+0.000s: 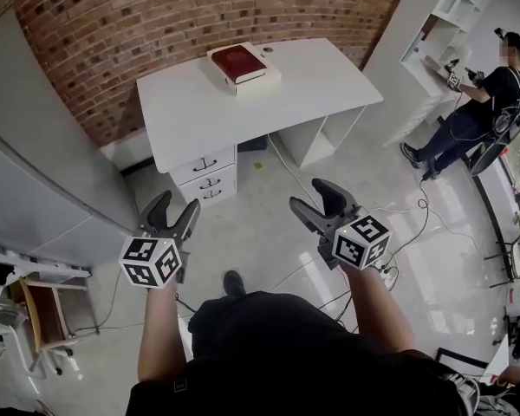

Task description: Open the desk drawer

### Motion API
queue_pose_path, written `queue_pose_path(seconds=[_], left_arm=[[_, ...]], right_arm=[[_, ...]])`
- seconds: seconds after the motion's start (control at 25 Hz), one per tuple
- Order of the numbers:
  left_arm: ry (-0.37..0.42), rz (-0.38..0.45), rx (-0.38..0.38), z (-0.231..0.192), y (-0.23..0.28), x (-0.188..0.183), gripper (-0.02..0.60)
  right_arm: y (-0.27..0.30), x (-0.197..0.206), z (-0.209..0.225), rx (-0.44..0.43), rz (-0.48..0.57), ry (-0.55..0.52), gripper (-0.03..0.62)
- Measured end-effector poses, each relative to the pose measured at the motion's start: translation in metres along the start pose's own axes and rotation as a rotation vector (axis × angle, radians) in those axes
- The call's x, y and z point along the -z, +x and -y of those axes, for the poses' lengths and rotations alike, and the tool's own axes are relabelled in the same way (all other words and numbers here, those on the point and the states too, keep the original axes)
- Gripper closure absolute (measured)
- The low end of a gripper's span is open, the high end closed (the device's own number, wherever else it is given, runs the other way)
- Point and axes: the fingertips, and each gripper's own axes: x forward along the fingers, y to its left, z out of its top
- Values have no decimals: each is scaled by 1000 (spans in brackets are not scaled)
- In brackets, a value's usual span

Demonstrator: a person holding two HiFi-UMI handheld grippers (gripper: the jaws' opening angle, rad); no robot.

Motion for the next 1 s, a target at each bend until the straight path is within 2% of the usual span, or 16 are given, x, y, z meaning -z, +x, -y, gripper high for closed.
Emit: queue_pose_path(seconds=[0.2, 0.36, 0.64, 1.0], left_arm=[[-38, -4, -19, -54, 6, -8, 307], [-77, -22, -26, -81, 17, -5, 307], [-113, -73, -55, -93, 46, 11, 308], [-137, -107, -200, -95, 102, 0, 308]], right_arm=[[58, -14, -7, -40, -26, -8, 326], [91, -7, -10, -76, -69, 13, 326], [126, 10, 19, -139, -111, 63, 326], [176, 5, 88, -291, -113, 69, 326]])
